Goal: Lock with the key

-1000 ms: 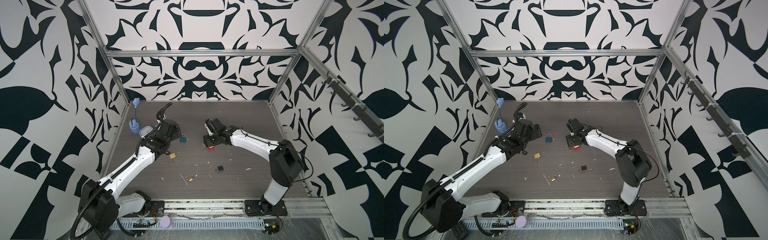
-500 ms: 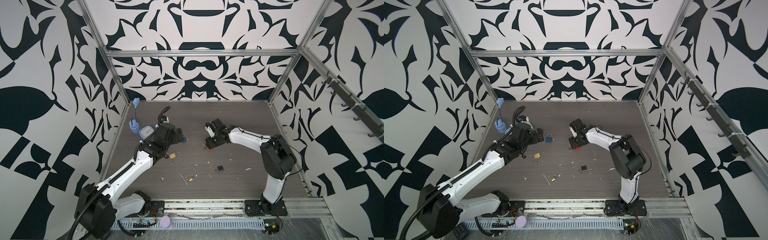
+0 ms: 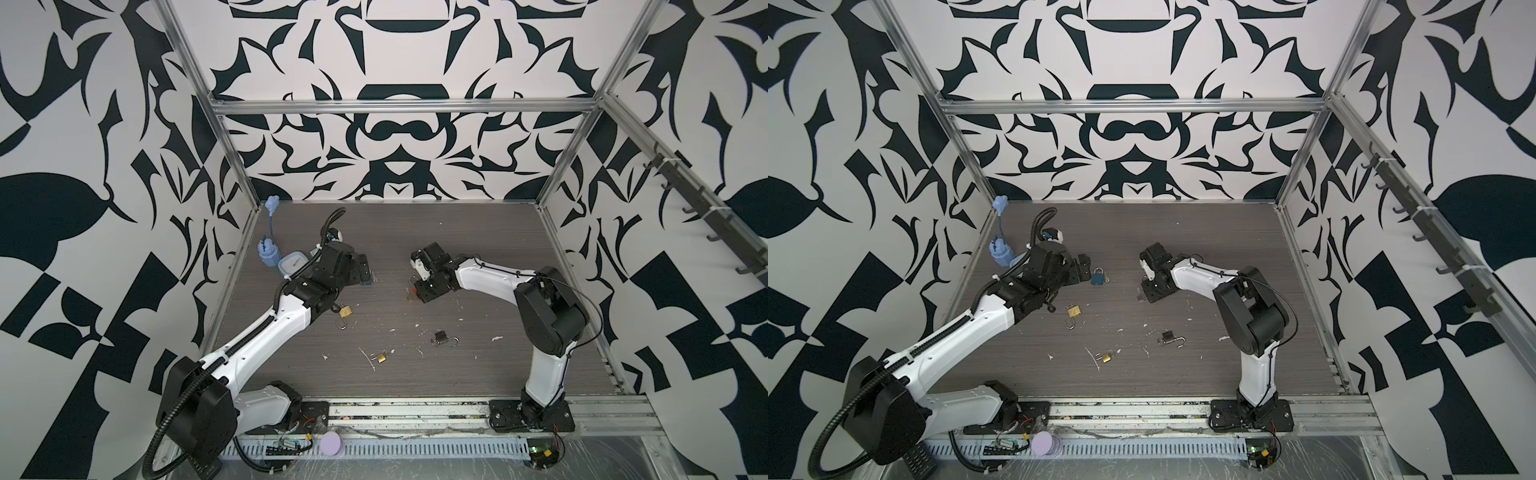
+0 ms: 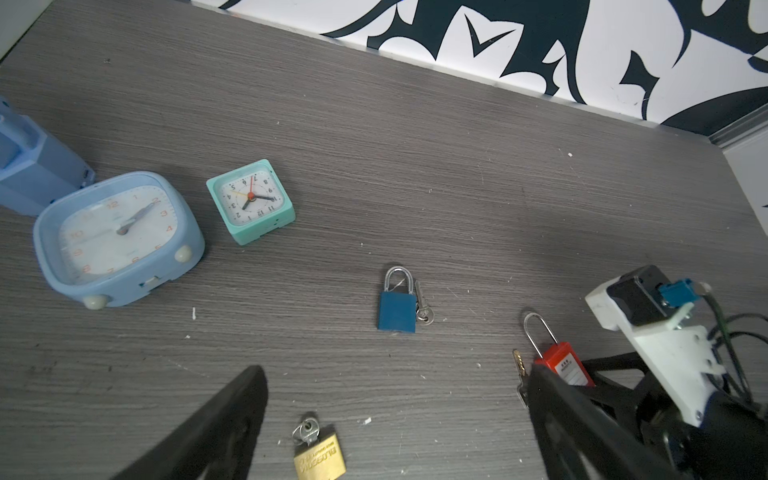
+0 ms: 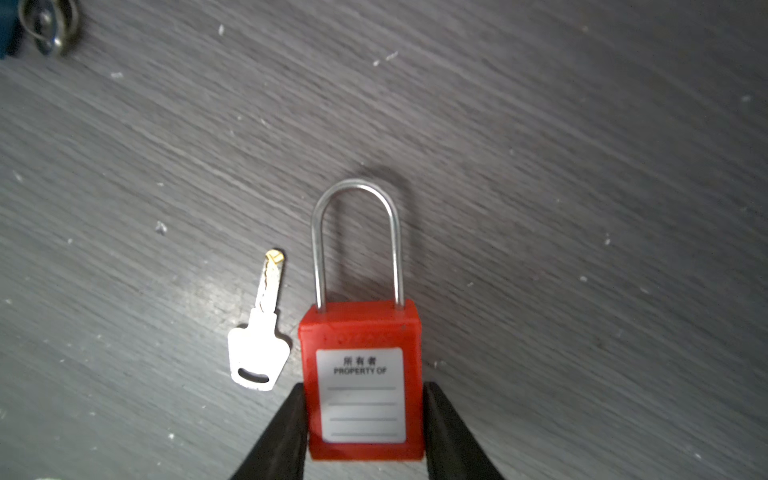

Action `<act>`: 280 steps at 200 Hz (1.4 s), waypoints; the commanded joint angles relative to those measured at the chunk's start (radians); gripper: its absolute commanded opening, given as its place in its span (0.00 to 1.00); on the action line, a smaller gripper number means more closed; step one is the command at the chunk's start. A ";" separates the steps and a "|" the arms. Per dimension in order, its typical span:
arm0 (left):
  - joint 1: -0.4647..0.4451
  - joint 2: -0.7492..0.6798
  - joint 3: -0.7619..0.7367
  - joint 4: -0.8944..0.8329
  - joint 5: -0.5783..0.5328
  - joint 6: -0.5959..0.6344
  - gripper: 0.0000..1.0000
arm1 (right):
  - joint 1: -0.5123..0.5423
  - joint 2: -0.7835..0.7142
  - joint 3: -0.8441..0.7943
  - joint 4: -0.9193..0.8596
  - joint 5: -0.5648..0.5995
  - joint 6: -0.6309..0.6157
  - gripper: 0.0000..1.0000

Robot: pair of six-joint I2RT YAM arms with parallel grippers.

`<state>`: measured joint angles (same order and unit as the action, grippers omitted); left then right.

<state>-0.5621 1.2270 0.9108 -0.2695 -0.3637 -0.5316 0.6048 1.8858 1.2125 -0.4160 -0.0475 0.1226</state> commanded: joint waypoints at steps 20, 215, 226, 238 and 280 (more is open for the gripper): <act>0.005 0.006 0.032 -0.012 0.014 -0.010 0.99 | 0.007 -0.016 -0.023 0.019 -0.032 -0.048 0.41; 0.005 -0.001 0.049 -0.090 -0.059 -0.040 0.99 | 0.029 -0.089 -0.060 0.021 -0.003 -0.057 0.49; 0.005 -0.003 0.051 -0.105 -0.074 -0.051 0.99 | 0.029 -0.115 -0.057 0.020 0.013 -0.055 0.55; 0.005 -0.007 0.050 -0.119 -0.084 -0.078 0.99 | 0.029 -0.149 -0.051 0.019 0.027 -0.050 0.59; 0.006 -0.018 0.049 -0.180 -0.056 -0.135 0.99 | 0.029 -0.333 -0.051 0.065 -0.009 -0.002 0.68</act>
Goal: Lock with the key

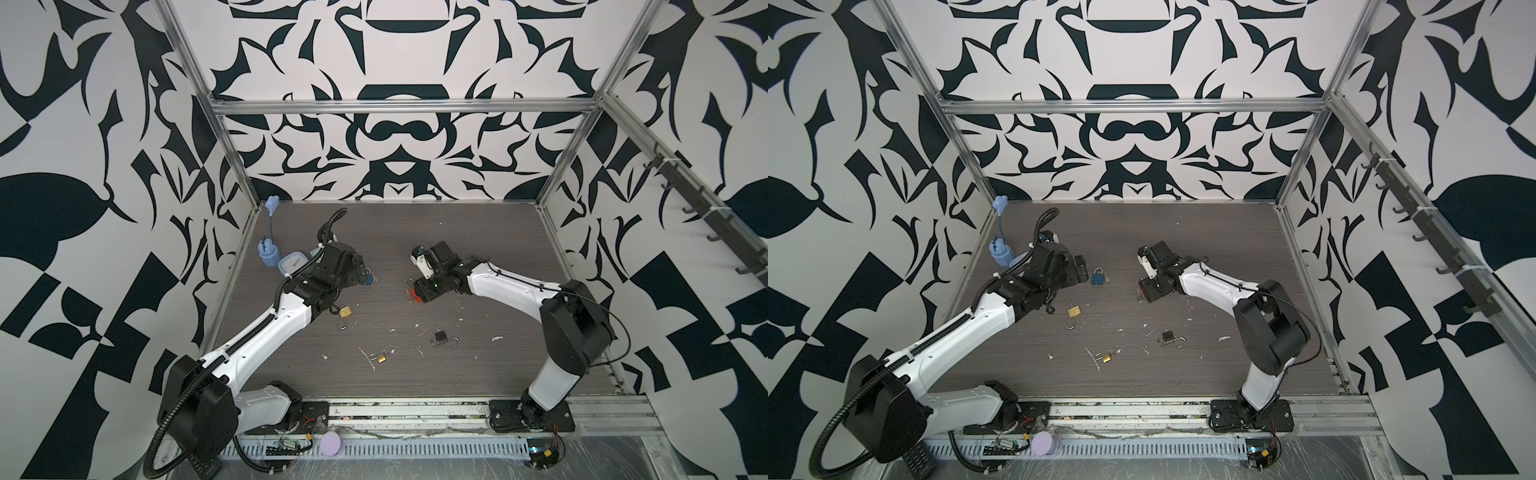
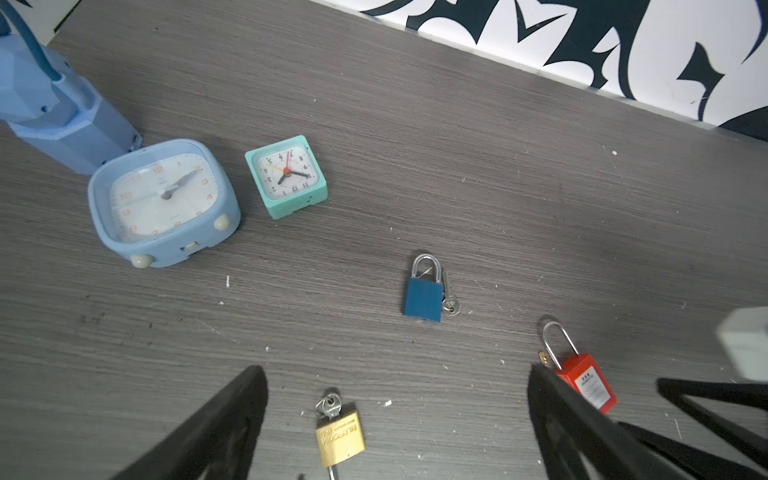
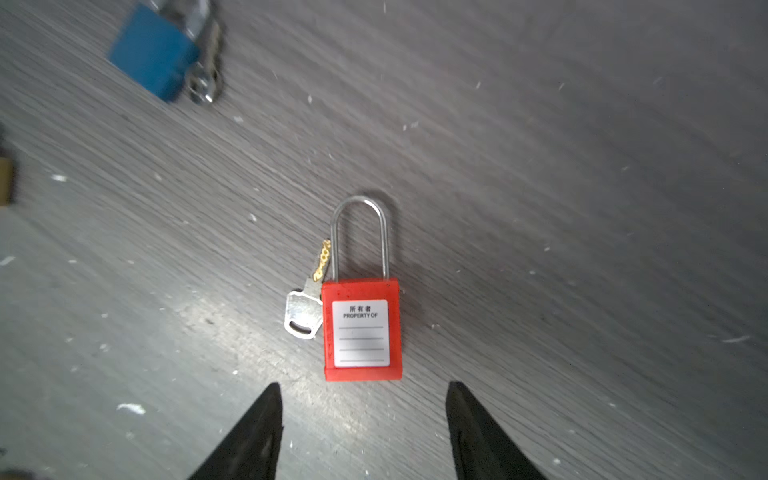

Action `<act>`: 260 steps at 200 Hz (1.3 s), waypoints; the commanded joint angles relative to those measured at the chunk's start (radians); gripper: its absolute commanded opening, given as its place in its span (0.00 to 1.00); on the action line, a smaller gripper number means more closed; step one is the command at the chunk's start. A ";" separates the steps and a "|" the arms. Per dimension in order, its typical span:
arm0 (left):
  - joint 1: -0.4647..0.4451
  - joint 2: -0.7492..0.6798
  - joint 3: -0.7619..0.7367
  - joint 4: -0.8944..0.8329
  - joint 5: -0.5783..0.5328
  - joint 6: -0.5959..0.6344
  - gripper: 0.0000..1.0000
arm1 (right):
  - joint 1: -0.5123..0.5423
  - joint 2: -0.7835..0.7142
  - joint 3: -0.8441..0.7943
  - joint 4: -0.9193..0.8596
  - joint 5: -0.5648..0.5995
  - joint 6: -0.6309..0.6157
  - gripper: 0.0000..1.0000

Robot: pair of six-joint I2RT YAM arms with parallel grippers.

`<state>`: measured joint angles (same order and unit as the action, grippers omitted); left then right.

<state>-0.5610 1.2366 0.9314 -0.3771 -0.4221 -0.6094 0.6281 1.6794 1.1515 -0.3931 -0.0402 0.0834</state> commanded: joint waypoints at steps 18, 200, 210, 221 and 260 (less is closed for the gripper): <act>0.005 -0.047 0.023 -0.112 0.037 -0.099 0.99 | 0.006 -0.212 -0.043 0.103 -0.086 0.077 0.72; -0.199 -0.023 -0.123 -0.308 0.053 -0.476 0.99 | 0.269 -0.481 -0.672 0.690 -0.220 -0.003 0.99; -0.196 -0.003 -0.113 -0.309 0.043 -0.446 0.99 | 0.283 -0.478 -0.697 0.715 -0.210 -0.036 0.99; -0.178 0.022 -0.102 -0.308 0.055 -0.414 0.99 | 0.287 -0.465 -0.712 0.731 -0.194 -0.050 0.98; -0.064 0.141 -0.068 -0.269 0.213 -0.287 0.96 | 0.293 -0.392 -0.692 0.721 -0.203 -0.057 0.95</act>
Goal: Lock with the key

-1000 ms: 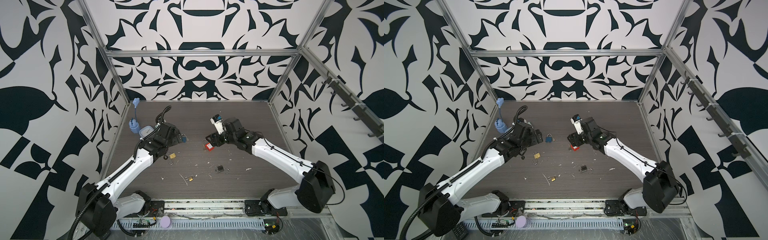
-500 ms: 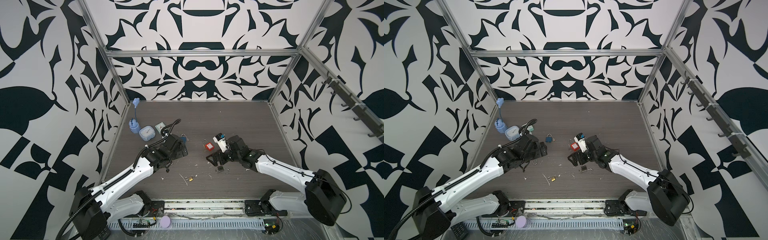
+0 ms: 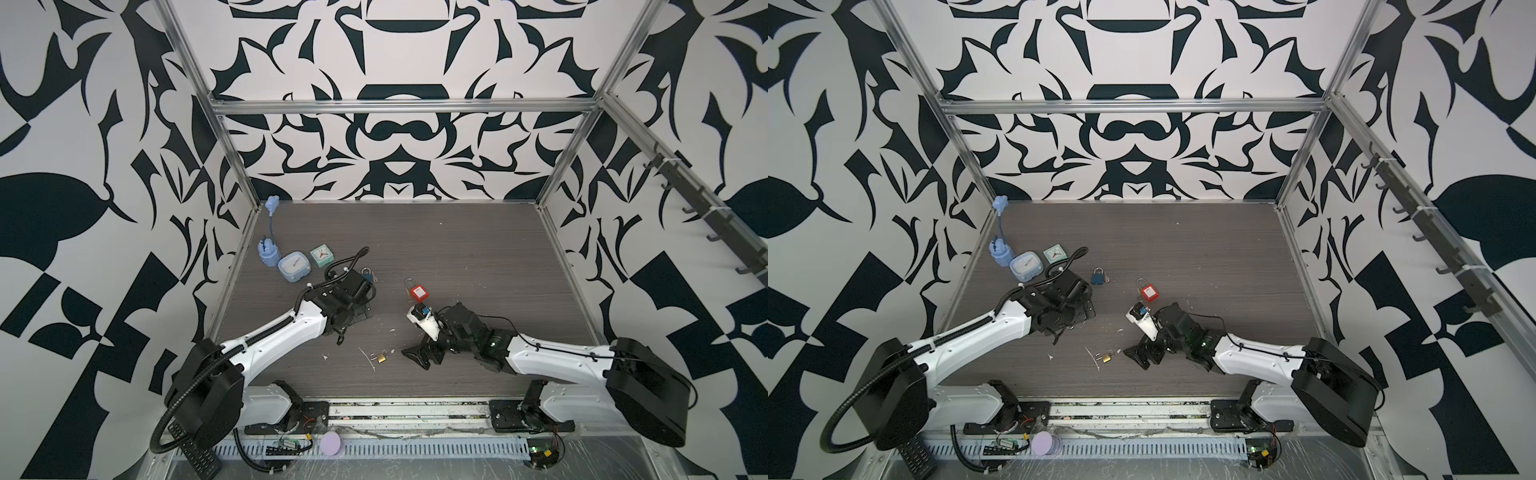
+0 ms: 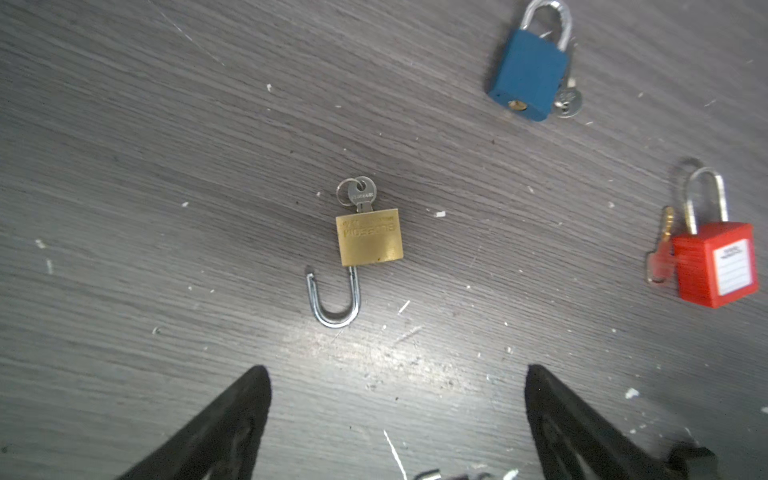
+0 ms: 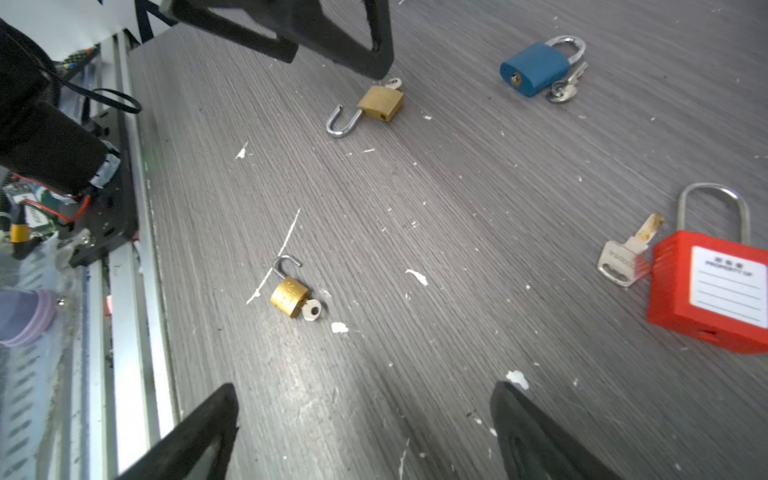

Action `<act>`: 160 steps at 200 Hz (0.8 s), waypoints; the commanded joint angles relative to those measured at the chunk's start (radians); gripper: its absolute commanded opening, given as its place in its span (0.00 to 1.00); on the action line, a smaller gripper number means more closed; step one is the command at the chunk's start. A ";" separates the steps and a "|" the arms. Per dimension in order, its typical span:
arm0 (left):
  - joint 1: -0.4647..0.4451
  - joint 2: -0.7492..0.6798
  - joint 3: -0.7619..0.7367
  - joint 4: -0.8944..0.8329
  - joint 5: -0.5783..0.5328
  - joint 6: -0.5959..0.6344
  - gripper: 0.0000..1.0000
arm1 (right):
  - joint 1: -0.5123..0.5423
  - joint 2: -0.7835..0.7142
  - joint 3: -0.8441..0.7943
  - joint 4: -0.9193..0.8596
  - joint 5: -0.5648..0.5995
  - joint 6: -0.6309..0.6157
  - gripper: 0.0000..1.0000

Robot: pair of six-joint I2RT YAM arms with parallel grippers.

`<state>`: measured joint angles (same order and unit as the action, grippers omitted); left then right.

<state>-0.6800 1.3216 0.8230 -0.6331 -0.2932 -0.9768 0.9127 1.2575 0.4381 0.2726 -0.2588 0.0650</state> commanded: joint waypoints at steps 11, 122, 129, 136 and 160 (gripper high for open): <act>0.083 0.088 0.050 -0.017 0.098 0.121 0.95 | 0.012 0.051 0.026 0.072 0.016 -0.033 0.95; 0.128 0.210 0.006 0.127 0.224 0.266 0.91 | 0.017 0.129 0.055 0.112 0.010 -0.010 0.95; 0.129 0.213 -0.001 0.131 0.227 0.252 0.91 | 0.018 0.126 0.055 0.114 0.012 -0.008 0.95; 0.129 0.215 -0.010 0.138 0.235 0.235 0.91 | 0.019 0.125 0.055 0.114 0.013 -0.008 0.95; 0.124 0.223 -0.035 0.168 0.286 0.192 0.89 | 0.019 0.118 0.056 0.117 0.018 -0.011 0.95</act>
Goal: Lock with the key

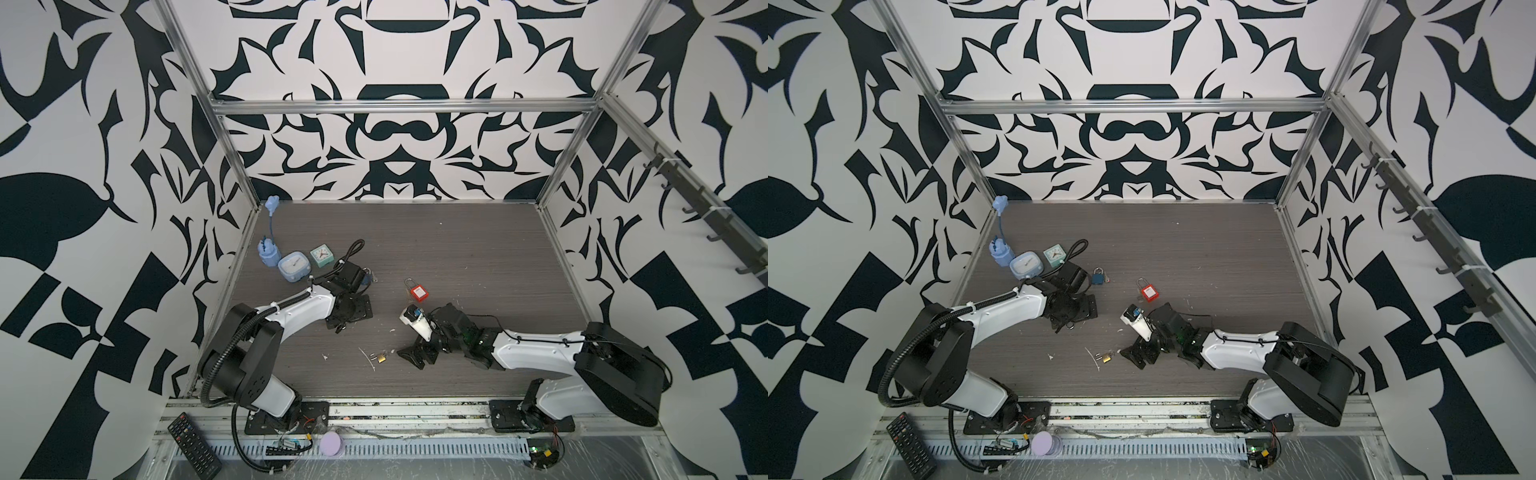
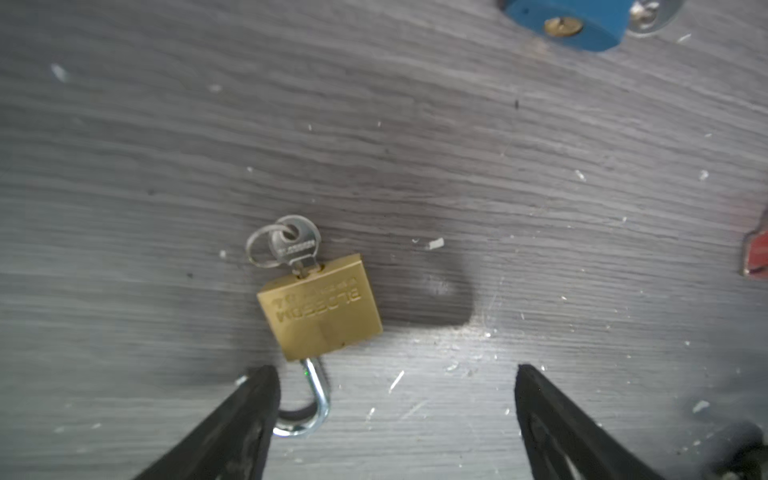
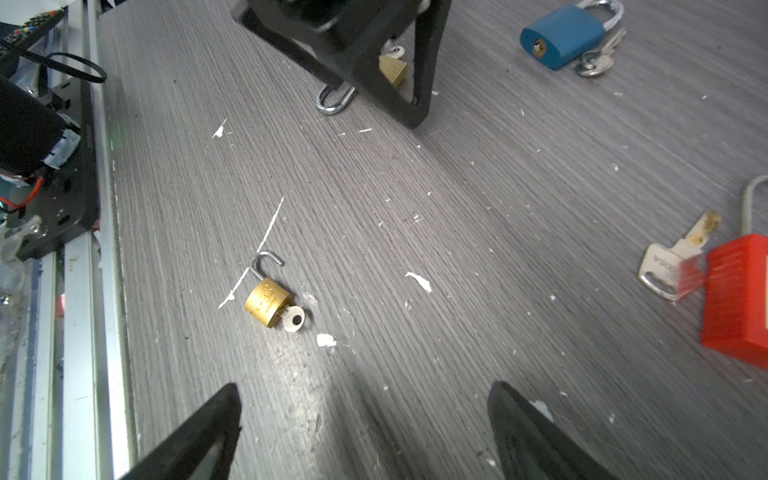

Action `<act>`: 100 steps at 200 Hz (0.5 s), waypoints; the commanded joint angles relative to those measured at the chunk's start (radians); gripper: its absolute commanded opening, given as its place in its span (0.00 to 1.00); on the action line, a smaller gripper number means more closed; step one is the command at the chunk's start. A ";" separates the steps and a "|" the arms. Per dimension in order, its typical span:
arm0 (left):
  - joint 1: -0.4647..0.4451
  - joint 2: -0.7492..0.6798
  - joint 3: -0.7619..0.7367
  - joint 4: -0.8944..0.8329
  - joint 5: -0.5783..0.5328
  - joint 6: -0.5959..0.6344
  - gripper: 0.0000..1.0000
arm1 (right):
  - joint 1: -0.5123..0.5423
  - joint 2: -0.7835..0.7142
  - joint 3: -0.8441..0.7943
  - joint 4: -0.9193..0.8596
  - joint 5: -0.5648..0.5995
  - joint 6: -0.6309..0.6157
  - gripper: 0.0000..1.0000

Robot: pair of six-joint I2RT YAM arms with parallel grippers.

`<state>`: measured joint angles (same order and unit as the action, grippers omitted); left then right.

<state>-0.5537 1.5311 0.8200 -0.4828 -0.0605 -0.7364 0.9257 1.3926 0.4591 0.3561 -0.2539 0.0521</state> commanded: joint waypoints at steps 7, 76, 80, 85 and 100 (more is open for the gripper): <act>-0.008 0.018 -0.038 0.028 0.065 -0.060 0.88 | 0.007 -0.018 0.035 0.035 0.015 0.003 0.95; -0.113 0.066 -0.001 0.040 0.085 -0.144 0.86 | 0.006 -0.037 0.019 0.043 0.030 -0.014 0.95; -0.119 0.069 0.006 0.041 0.087 -0.147 0.86 | 0.007 -0.039 0.018 0.046 0.031 -0.015 0.95; -0.125 0.076 0.016 0.040 0.087 -0.151 0.86 | 0.007 -0.040 0.016 0.046 0.035 -0.014 0.95; -0.139 0.104 0.047 0.049 0.084 -0.154 0.86 | 0.007 -0.051 0.007 0.047 0.038 -0.014 0.95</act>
<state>-0.6674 1.5684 0.8433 -0.4232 -0.0219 -0.8448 0.9257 1.3777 0.4591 0.3653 -0.2340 0.0483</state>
